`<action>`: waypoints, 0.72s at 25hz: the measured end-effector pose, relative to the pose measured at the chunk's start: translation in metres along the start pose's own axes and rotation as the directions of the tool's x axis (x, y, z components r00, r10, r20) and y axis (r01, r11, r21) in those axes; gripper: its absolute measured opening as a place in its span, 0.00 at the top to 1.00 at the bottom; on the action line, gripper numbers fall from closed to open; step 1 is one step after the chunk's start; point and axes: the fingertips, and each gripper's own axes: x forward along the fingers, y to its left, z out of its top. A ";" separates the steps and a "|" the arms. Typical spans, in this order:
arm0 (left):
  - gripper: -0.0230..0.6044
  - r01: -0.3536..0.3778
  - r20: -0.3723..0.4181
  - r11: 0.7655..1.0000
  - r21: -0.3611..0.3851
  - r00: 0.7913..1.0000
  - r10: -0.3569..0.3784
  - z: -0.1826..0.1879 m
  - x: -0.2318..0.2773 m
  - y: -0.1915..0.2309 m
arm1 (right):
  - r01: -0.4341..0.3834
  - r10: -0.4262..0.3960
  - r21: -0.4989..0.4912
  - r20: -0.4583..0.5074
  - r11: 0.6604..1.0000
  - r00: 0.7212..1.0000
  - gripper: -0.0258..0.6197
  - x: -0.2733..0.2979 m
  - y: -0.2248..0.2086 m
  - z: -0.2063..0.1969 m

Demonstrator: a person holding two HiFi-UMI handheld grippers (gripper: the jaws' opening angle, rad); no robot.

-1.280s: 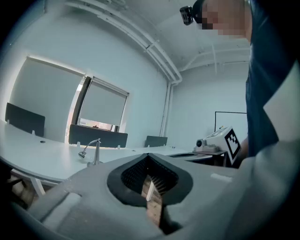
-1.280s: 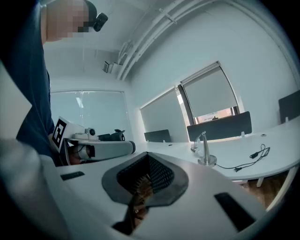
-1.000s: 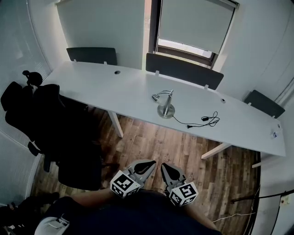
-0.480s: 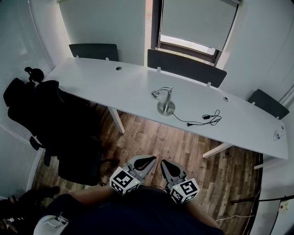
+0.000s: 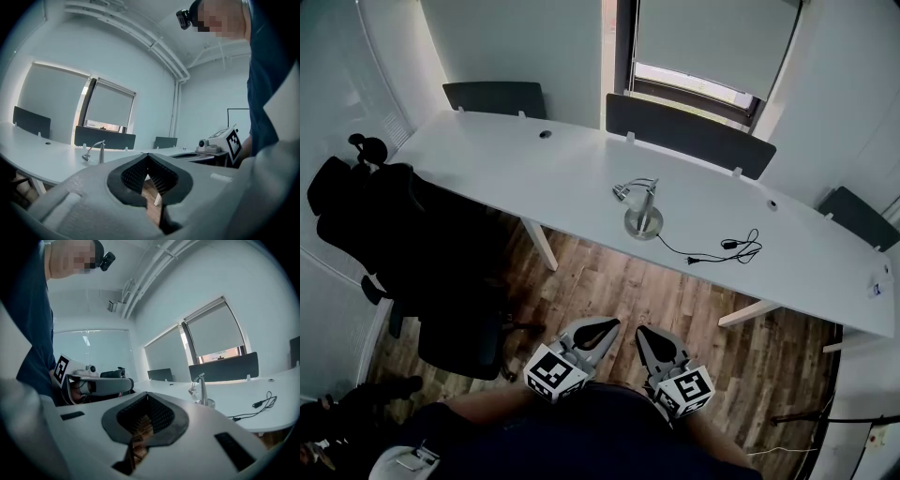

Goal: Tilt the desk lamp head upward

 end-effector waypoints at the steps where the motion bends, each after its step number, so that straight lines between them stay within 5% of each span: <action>1: 0.95 0.001 0.003 1.000 -0.005 1.000 -0.001 0.000 0.004 0.008 | 0.007 -0.007 0.003 -0.004 1.000 1.000 0.94 0.006 -0.005 0.001; 18: 0.95 0.168 0.053 0.985 0.040 0.984 -0.170 0.058 0.110 0.195 | 0.194 -0.193 -0.037 0.016 0.980 0.981 0.94 0.173 -0.113 0.063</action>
